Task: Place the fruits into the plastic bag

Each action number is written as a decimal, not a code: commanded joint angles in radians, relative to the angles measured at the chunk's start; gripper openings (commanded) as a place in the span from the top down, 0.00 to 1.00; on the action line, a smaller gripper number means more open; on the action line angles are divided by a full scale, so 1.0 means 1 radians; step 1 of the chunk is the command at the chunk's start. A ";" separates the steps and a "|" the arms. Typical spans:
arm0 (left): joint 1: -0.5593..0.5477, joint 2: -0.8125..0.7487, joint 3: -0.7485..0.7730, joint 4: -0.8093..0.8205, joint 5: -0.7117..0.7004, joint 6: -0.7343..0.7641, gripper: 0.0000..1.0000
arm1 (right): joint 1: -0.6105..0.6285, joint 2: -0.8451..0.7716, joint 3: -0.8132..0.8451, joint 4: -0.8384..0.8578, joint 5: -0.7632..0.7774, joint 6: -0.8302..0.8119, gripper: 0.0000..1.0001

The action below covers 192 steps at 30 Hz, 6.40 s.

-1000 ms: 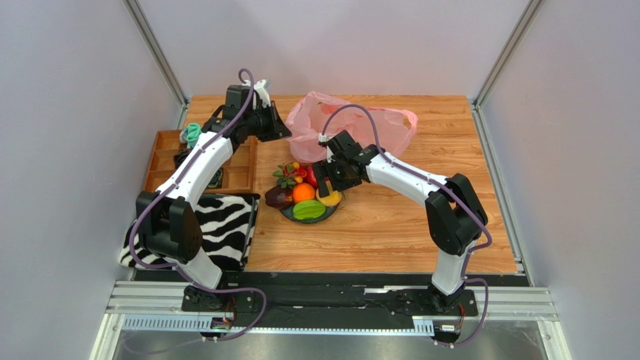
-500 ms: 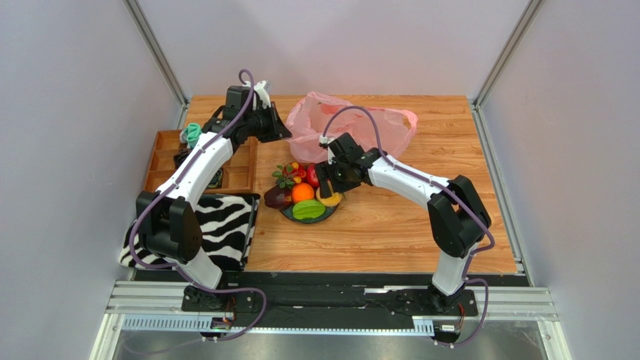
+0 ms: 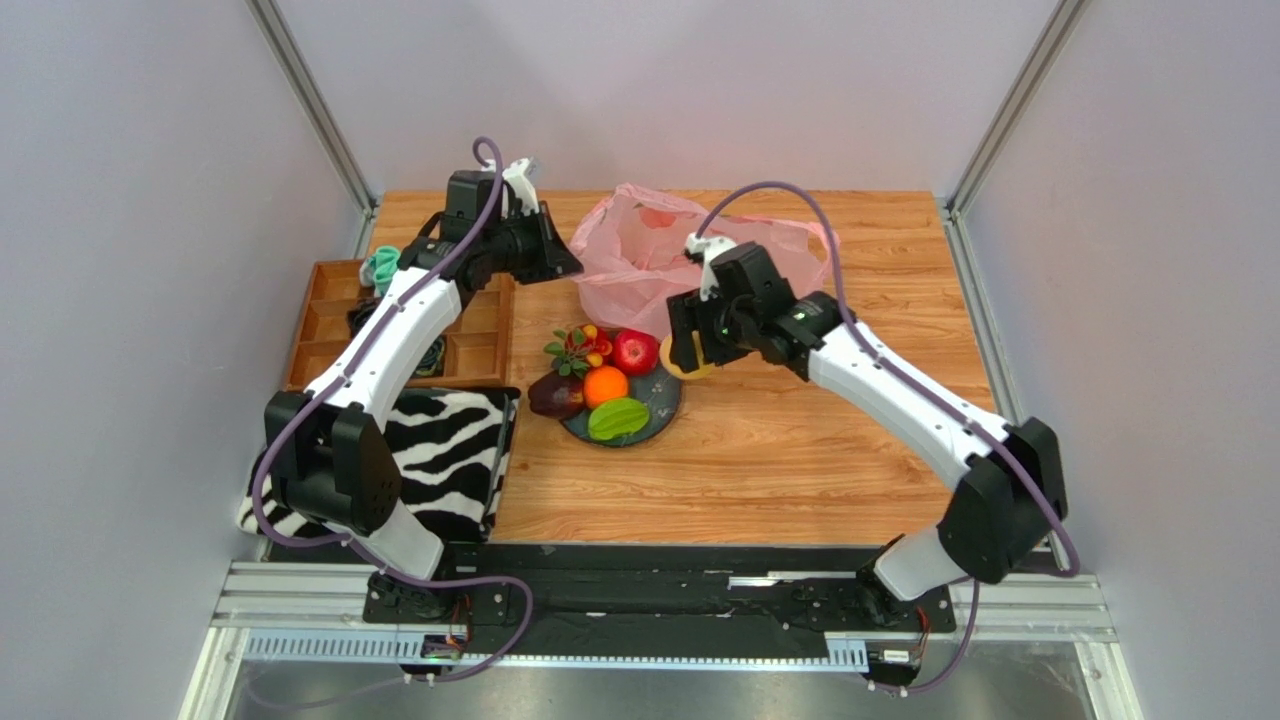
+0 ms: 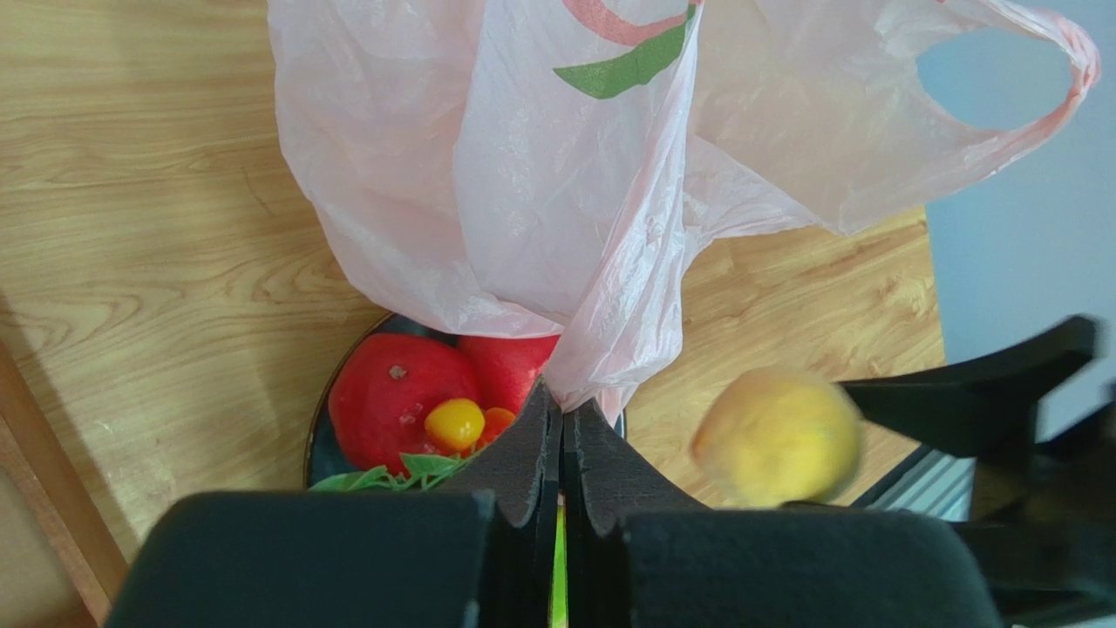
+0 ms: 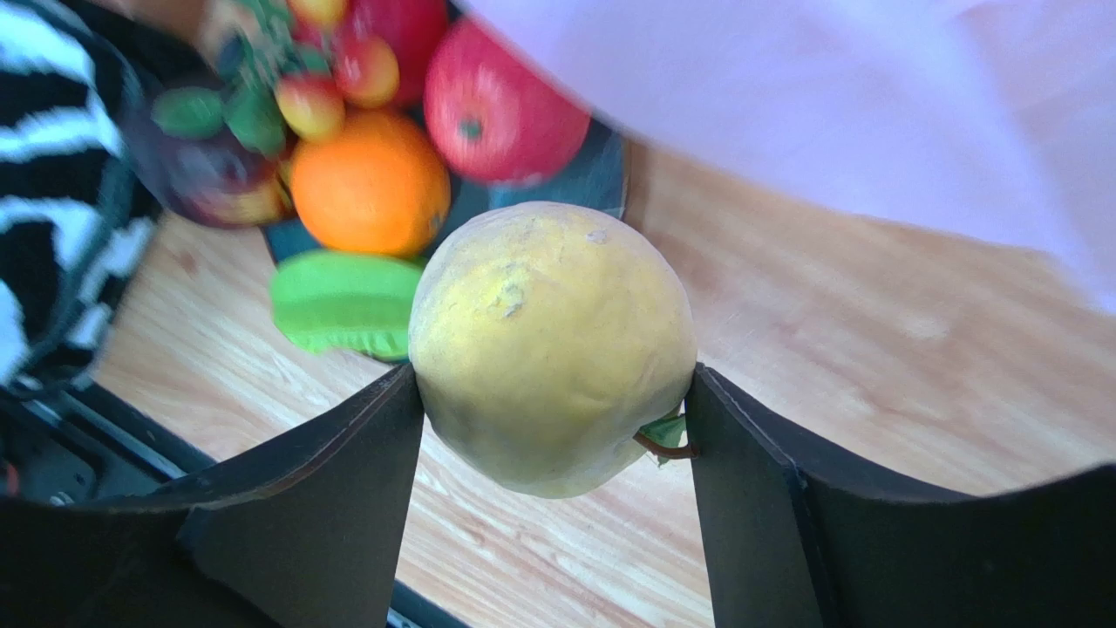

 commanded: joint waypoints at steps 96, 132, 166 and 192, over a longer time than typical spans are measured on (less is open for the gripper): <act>-0.078 -0.038 0.027 -0.025 0.025 0.012 1.00 | -0.207 0.112 0.134 0.271 -0.094 0.047 0.24; -0.078 -0.035 0.022 -0.002 -0.004 -0.039 1.00 | 0.131 0.328 0.209 0.144 0.122 0.012 0.22; -0.078 -0.019 0.039 0.007 0.010 -0.034 1.00 | 0.083 0.509 0.256 0.216 0.191 0.033 0.31; -0.078 -0.022 0.033 0.008 -0.001 -0.036 1.00 | 0.081 0.315 0.112 0.251 0.222 -0.036 0.62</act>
